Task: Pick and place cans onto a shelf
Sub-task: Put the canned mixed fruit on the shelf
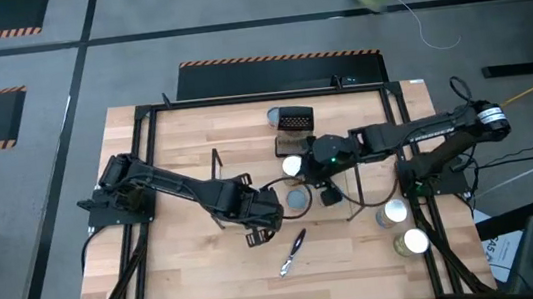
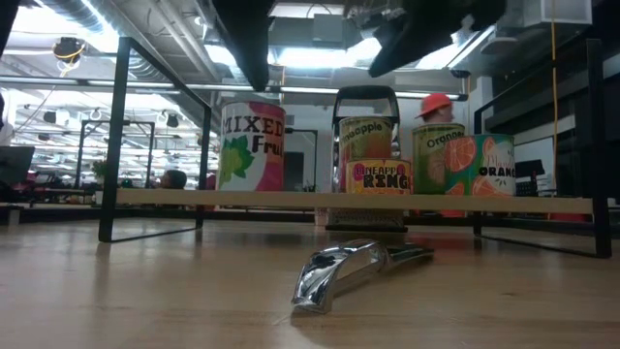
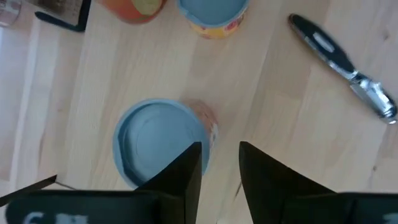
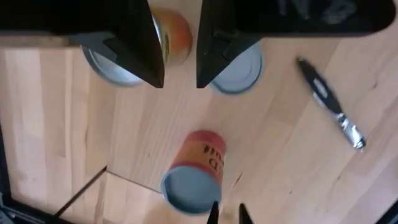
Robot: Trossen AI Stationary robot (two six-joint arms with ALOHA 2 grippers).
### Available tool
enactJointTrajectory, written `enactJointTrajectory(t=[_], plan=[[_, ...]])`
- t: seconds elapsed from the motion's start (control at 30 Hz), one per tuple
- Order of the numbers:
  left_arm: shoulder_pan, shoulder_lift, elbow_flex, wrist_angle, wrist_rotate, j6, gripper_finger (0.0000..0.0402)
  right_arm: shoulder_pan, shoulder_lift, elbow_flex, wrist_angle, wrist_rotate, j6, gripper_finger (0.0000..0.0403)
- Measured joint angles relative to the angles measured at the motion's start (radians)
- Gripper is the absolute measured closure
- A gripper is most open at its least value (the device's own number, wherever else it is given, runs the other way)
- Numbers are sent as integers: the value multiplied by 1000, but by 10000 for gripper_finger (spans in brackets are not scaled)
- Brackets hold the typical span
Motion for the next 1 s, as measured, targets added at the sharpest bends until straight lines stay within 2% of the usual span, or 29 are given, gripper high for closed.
enactJointTrajectory(t=[0.17,0.8,1.0], plan=[[0,0,-36,0,-12,0,302,0,-91,0,-100,1,0,304],[18,-2,-103,42,-51,9,302,-1,-407,0,-252,2,33,304],[18,-2,-104,49,-53,41,325,-1,-456,0,-280,3,30,304]])
